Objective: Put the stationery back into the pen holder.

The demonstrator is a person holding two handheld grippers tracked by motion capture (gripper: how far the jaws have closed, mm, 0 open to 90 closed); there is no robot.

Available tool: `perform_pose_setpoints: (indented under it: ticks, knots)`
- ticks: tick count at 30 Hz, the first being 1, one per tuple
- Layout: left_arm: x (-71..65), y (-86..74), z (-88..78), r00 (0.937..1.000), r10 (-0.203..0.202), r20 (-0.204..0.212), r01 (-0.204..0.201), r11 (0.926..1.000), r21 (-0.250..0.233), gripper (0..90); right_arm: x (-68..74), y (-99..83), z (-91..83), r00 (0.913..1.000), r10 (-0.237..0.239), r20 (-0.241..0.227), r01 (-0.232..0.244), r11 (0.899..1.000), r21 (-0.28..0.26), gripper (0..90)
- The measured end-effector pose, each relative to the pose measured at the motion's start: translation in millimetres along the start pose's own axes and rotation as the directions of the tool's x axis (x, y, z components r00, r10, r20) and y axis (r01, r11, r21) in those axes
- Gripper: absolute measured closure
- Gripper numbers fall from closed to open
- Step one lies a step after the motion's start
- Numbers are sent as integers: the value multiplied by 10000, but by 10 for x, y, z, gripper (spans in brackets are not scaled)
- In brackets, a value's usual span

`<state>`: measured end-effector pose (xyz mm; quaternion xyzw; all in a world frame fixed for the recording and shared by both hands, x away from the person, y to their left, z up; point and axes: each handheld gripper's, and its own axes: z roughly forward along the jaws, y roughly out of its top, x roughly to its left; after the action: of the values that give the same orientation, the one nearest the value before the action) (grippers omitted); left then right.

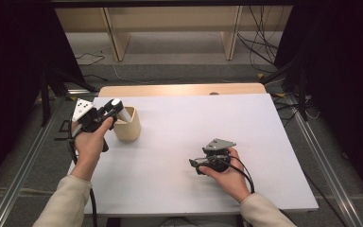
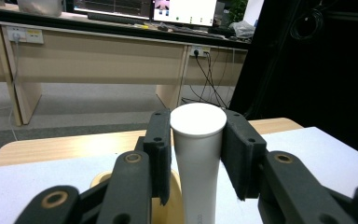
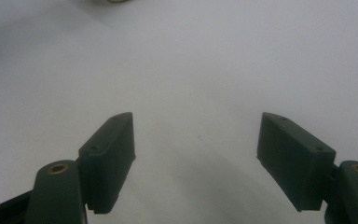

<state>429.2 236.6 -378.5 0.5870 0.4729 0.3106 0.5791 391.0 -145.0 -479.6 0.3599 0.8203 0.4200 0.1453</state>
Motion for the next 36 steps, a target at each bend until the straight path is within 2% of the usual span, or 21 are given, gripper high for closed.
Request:
perform_pose_setpoints:
  ticks: [6, 18, 25, 36]
  knots:
    - [-3, -1, 24, 9999, 88, -128, -89, 9999, -83, 650, -4, -3, -7, 10000, 8, -3, -8, 10000, -6, 283]
    - [-29, -38, 90, 9980, 509, -374, -510, 9987, -2, 649, -17, -11, -18, 10000, 67, 17, -67, 10000, -29, 283]
    - [-4, -69, 116, 9950, 751, -664, -749, 9972, 56, 649, -20, -11, -22, 10000, 62, 29, -62, 10000, -38, 283]
    - [4, -130, 142, 9920, 925, -863, -911, 9956, 199, 649, -19, -12, -23, 10000, 68, 11, -68, 10000, -38, 284]
